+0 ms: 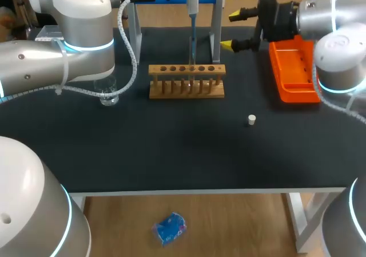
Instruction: Invert the test tube, pick up the pipette, mount the tip to pipette, aspirate from beaker and dispense into the tube, eject the tip, return the pipette, and cap with the stopper.
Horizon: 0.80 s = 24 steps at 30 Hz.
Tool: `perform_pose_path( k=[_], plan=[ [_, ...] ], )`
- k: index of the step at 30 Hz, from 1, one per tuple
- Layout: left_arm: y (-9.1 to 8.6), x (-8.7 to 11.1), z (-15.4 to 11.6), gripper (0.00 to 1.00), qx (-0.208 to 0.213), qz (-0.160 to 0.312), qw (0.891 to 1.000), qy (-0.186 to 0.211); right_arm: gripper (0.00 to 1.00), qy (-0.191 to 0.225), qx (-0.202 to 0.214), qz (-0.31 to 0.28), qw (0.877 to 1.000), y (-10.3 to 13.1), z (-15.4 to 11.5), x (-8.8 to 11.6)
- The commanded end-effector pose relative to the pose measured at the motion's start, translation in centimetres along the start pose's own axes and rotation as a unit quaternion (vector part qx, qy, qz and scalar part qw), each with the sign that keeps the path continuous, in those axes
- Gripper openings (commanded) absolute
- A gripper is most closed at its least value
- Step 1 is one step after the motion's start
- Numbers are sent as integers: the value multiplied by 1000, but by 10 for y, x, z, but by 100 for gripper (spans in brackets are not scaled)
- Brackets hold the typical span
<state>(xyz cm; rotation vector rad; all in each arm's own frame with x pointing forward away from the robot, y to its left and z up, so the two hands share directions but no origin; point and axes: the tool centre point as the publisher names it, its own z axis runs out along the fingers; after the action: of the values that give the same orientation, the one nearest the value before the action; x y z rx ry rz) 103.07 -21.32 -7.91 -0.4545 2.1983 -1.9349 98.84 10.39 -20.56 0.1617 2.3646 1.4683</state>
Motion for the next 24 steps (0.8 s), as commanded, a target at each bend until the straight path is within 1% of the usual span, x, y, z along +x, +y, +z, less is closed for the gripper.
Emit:
perform_pose_path(
  k=[1, 7, 8, 9, 24],
  plan=[
    [0, 0, 0, 0, 1, 0, 1000, 0, 100, 1, -8, 6, 1000, -13, 0, 8],
    [0, 0, 0, 0, 1, 0, 1000, 0, 100, 16, -1, 6, 1000, -21, 3, 12],
    [0, 0, 0, 0, 1, 0, 1000, 0, 100, 17, 7, 0, 1000, -21, 3, 12],
    [0, 0, 0, 0, 1, 0, 1000, 0, 100, 23, 3, 8, 1000, -21, 4, 13],
    [0, 0, 0, 0, 1, 0, 1000, 0, 100, 23, 3, 8, 1000, -21, 4, 13]
  ],
)
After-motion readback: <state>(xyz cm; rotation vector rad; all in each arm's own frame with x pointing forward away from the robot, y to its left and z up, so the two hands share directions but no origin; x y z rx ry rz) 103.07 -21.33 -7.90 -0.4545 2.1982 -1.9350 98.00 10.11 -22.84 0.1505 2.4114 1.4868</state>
